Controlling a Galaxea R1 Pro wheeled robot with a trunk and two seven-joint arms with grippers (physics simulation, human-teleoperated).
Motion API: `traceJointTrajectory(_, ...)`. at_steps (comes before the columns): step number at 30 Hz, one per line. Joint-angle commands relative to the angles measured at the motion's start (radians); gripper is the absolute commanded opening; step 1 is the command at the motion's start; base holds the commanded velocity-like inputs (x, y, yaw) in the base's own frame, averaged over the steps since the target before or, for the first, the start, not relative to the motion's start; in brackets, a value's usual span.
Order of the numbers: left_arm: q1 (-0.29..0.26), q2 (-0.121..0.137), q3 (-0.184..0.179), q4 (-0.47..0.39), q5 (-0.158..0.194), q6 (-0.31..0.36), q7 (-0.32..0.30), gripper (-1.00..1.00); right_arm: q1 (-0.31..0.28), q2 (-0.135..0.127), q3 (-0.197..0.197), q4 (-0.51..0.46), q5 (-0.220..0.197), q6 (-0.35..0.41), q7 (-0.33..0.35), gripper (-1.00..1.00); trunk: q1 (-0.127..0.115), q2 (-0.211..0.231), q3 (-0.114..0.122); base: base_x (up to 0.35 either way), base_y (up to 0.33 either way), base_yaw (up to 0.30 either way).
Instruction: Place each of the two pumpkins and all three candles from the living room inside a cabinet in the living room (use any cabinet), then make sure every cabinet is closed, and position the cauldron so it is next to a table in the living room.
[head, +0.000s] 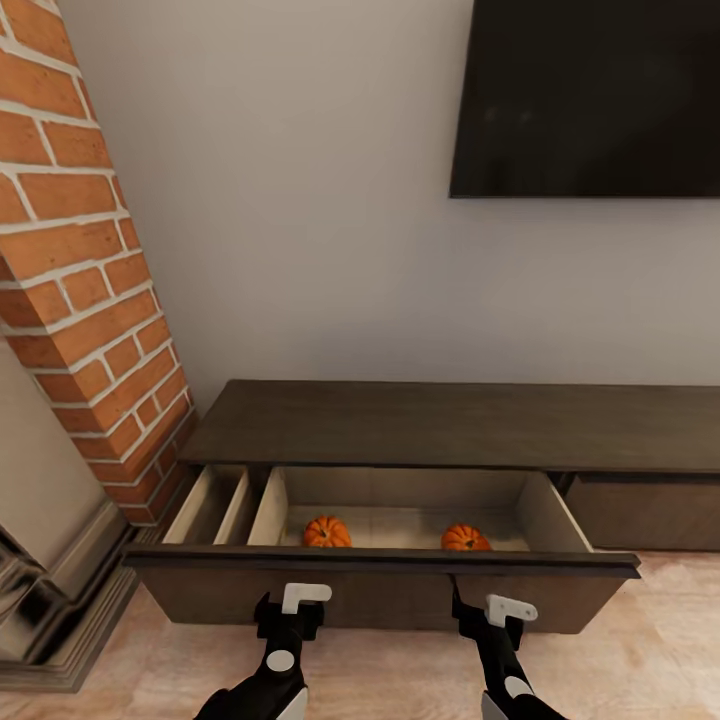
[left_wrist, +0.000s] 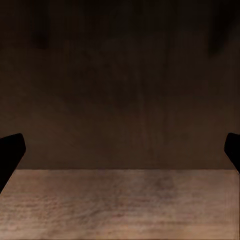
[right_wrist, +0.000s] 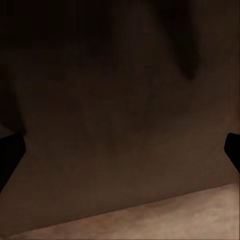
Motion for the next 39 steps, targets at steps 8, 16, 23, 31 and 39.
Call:
traceJointTrajectory(8, -0.001, 0.001, -0.009, -0.001, 0.010, -0.005, 0.007, 1.00, -0.001, 0.000, 0.009, 0.001, 0.002, -0.002, -0.007, 1.00, 0.000, 0.000, -0.001, 0.322, 0.000, 0.000)
traceJointTrajectory(16, -0.001, 0.001, -0.011, -0.001, 0.010, -0.005, 0.007, 1.00, -0.001, 0.000, 0.009, 0.001, 0.002, -0.002, -0.007, 1.00, 0.000, 0.000, -0.001, 0.322, 0.000, 0.000)
traceJointTrajectory(23, -0.001, 0.001, -0.011, -0.001, 0.010, -0.005, 0.007, 1.00, -0.001, 0.000, 0.009, 0.000, 0.002, -0.002, -0.007, 1.00, 0.000, 0.000, -0.001, 0.318, 0.000, 0.000)
traceJointTrajectory(31, -0.001, 0.001, -0.012, -0.002, 0.010, -0.005, 0.007, 1.00, -0.001, 0.000, 0.009, 0.001, 0.002, -0.002, -0.007, 1.00, 0.000, 0.000, -0.001, 0.290, 0.000, 0.000)
traceJointTrajectory(39, -0.001, 0.001, -0.007, -0.010, 0.010, -0.006, 0.007, 1.00, -0.001, 0.000, 0.009, 0.001, 0.002, -0.002, -0.007, 1.00, 0.000, 0.000, -0.001, -0.048, 0.000, 0.000)
